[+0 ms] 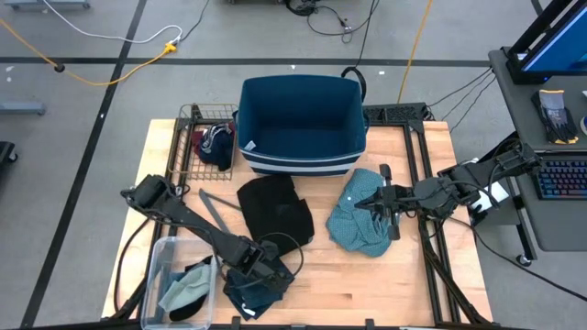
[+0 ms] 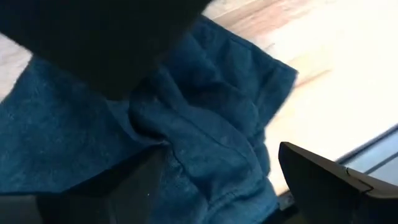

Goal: Pick & Place Cloths
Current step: Put the gray pants into the gold wire basket

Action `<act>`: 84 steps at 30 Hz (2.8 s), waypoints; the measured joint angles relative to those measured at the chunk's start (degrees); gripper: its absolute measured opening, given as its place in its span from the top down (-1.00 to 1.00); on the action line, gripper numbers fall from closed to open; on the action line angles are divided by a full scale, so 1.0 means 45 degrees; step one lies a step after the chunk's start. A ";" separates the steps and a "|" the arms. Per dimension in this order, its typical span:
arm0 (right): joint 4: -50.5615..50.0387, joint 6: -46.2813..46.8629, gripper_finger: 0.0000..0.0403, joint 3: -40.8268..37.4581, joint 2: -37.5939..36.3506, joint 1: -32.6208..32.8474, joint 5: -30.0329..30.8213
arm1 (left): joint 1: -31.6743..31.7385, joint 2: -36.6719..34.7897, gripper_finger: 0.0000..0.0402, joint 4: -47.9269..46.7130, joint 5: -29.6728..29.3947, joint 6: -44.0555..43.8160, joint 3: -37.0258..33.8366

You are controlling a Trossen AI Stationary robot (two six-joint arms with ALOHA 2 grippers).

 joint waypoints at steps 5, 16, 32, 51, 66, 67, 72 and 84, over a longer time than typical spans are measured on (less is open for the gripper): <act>0.0000 0.0029 1.00 0.0000 0.0000 0.0005 0.0000 | 0.0103 0.0416 -0.62 0.0048 0.0216 0.0001 0.0000; 0.0000 0.0174 1.00 0.0000 0.0000 0.0005 0.0000 | 0.0152 0.1247 -0.34 -0.0030 0.1468 -0.0008 0.0068; 0.0000 0.0384 1.00 0.0000 0.0000 0.0010 0.0024 | 0.0188 0.1315 0.95 0.0008 0.1142 0.1726 0.0024; 0.0002 0.0277 1.00 0.0000 -0.0005 0.0010 0.0053 | 0.0065 0.0945 0.98 0.0556 0.1325 0.2669 -0.0034; 0.0005 0.0007 1.00 0.0000 -0.0005 0.0011 0.0049 | -0.0217 -0.0686 0.99 0.1293 0.0097 0.2821 -0.0011; 0.0002 0.0000 1.00 0.0000 -0.0005 0.0015 0.0049 | -0.0223 -0.0900 0.99 0.1291 -0.0193 0.2916 -0.0010; 0.0005 0.0000 1.00 0.0000 -0.0005 0.0015 0.0049 | -0.0256 -0.1974 1.00 0.1387 -0.1570 0.3506 -0.0010; 0.0005 -0.0005 1.00 0.0000 -0.0005 0.0015 0.0047 | -0.0521 -0.4512 1.00 0.3249 -0.4692 0.5127 -0.0010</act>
